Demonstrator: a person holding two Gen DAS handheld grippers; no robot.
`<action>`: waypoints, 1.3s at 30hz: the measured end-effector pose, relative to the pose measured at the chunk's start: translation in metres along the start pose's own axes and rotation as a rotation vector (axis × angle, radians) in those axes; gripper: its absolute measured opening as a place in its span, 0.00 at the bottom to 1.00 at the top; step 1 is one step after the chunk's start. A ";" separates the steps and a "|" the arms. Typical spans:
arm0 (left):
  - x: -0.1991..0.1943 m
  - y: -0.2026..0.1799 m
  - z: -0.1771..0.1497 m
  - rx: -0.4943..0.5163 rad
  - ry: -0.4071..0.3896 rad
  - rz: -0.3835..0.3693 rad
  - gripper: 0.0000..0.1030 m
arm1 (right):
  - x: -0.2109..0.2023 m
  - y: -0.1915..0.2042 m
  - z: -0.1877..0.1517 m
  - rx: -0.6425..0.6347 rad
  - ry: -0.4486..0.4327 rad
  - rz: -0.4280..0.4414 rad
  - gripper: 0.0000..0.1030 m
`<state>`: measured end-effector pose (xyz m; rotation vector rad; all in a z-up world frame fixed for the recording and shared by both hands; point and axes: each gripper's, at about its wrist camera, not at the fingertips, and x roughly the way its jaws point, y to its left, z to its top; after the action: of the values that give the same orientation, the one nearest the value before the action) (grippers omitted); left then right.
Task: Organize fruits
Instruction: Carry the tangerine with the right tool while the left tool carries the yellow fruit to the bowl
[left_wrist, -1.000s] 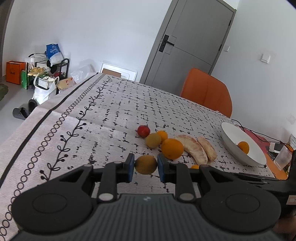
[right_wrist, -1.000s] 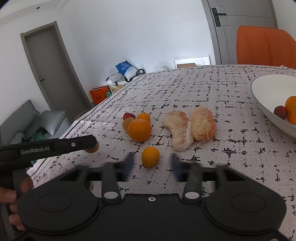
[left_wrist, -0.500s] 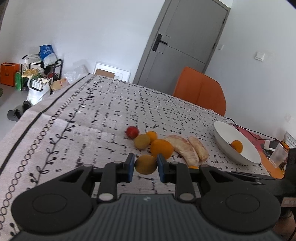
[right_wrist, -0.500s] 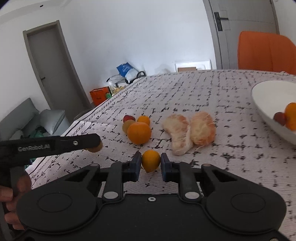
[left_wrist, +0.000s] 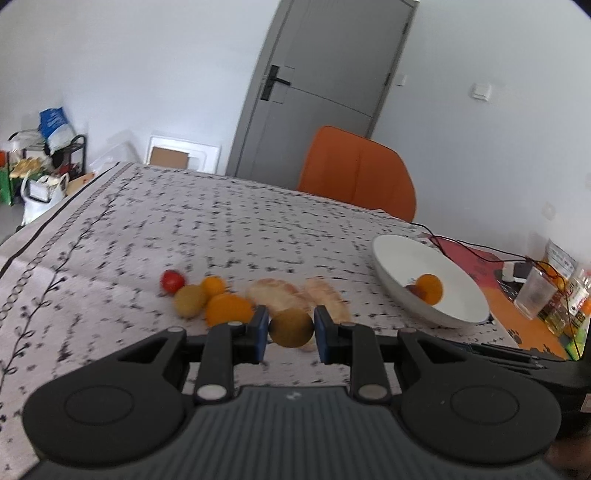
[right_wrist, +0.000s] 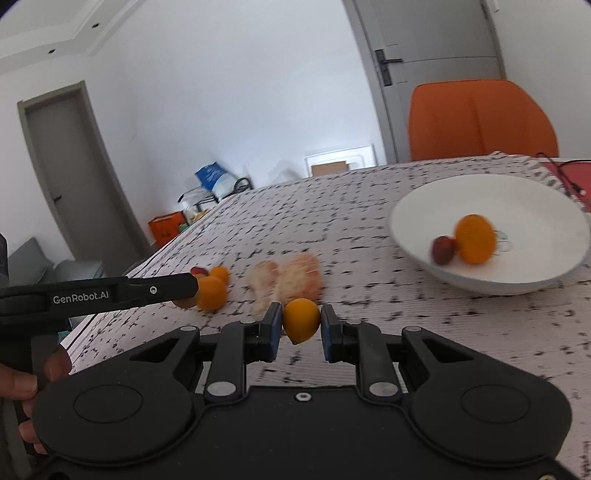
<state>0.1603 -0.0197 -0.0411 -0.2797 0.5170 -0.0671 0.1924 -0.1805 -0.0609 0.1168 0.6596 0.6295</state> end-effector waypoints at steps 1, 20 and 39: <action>0.001 -0.004 0.001 0.008 -0.001 -0.004 0.24 | -0.003 -0.003 0.000 0.004 -0.006 -0.006 0.20; 0.034 -0.071 0.026 0.130 -0.023 -0.098 0.24 | -0.043 -0.069 0.003 0.098 -0.111 -0.121 0.20; 0.085 -0.124 0.032 0.184 0.013 -0.176 0.24 | -0.046 -0.103 0.013 0.140 -0.151 -0.179 0.20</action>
<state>0.2507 -0.1419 -0.0201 -0.1437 0.4949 -0.2860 0.2239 -0.2896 -0.0564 0.2306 0.5602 0.3975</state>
